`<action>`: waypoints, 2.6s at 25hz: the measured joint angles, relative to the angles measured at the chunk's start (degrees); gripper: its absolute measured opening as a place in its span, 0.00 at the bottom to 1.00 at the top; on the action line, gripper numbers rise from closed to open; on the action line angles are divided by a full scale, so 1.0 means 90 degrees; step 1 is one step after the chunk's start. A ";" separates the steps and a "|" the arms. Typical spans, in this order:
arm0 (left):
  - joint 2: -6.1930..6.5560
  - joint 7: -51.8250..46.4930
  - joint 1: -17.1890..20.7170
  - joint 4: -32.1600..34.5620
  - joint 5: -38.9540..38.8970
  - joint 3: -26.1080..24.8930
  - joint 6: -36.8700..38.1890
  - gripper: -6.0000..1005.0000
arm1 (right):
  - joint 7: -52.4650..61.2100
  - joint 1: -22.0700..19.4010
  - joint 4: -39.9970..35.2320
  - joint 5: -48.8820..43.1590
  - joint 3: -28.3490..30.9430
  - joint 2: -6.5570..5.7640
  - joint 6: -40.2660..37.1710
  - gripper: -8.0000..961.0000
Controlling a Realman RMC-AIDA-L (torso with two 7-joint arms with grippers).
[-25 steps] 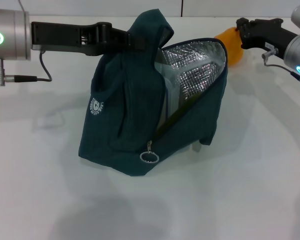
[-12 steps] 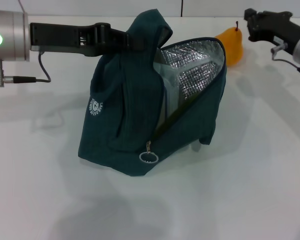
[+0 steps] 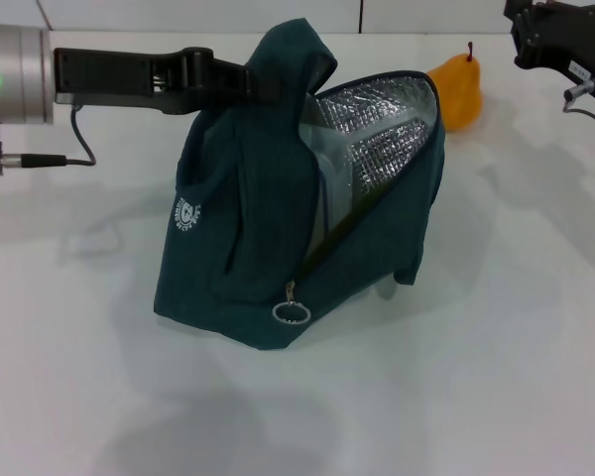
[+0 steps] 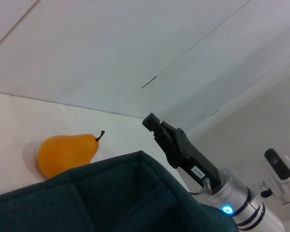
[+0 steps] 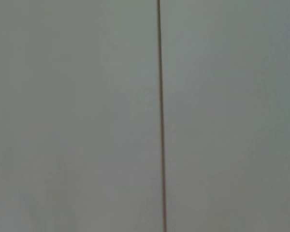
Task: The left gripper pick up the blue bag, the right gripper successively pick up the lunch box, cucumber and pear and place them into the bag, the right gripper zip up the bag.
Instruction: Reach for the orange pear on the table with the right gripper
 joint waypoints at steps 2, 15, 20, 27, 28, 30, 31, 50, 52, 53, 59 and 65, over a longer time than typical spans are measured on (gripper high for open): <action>-0.0002 -0.0001 -0.0015 0.0000 0.0001 0.0000 0.0000 0.05 | -0.0004 0.0048 0.0097 -0.0006 0.0074 -0.0001 0.0091 0.08; -0.0038 0.0006 -0.0032 0.0000 0.0005 0.0029 -0.0003 0.05 | -0.0211 0.0394 0.0595 -0.0038 -0.0120 0.0071 0.0211 0.24; -0.0039 0.0017 -0.0023 0.0000 0.0004 0.0030 0.0000 0.05 | -0.0186 0.0667 0.1009 -0.0002 -0.0155 0.0081 0.0317 0.46; -0.0047 0.0052 -0.0037 -0.0010 0.0004 0.0030 0.0001 0.05 | -0.0065 0.0881 0.1144 -0.0003 -0.0162 0.0080 0.0559 0.65; -0.0051 0.0053 -0.0039 -0.0010 0.0005 0.0030 0.0000 0.05 | 0.0001 0.0910 0.1158 -0.0007 -0.0163 0.0079 0.0604 0.67; -0.0057 0.0058 -0.0044 -0.0010 0.0008 0.0030 0.0000 0.05 | 0.0129 0.1015 0.1241 -0.0025 -0.0164 0.0079 0.0701 0.72; -0.0058 0.0060 -0.0044 -0.0010 0.0011 0.0030 0.0000 0.05 | 0.0152 0.1072 0.1294 -0.0027 -0.0165 0.0079 0.0730 0.74; -0.0051 0.0074 -0.0079 -0.0010 0.0029 0.0030 0.0000 0.05 | 0.0333 0.1337 0.1516 -0.0044 -0.0253 0.0079 0.1058 0.72; -0.0050 0.0075 -0.0080 -0.0010 0.0033 0.0030 0.0000 0.05 | 0.0334 0.1335 0.1496 -0.0048 -0.0266 0.0078 0.1062 0.63; -0.0049 0.0074 -0.0079 -0.0010 0.0036 0.0030 0.0000 0.05 | 0.0333 0.1344 0.1493 -0.0050 -0.0267 0.0078 0.1069 0.61; -0.0049 0.0074 -0.0063 -0.0010 0.0036 0.0030 0.0000 0.05 | 0.0334 0.1376 0.1491 -0.0047 -0.0268 0.0078 0.1102 0.47; -0.0052 0.0081 -0.0061 -0.0010 0.0037 0.0030 0.0000 0.05 | 0.0336 0.1381 0.1491 -0.0037 -0.0268 0.0078 0.1102 0.23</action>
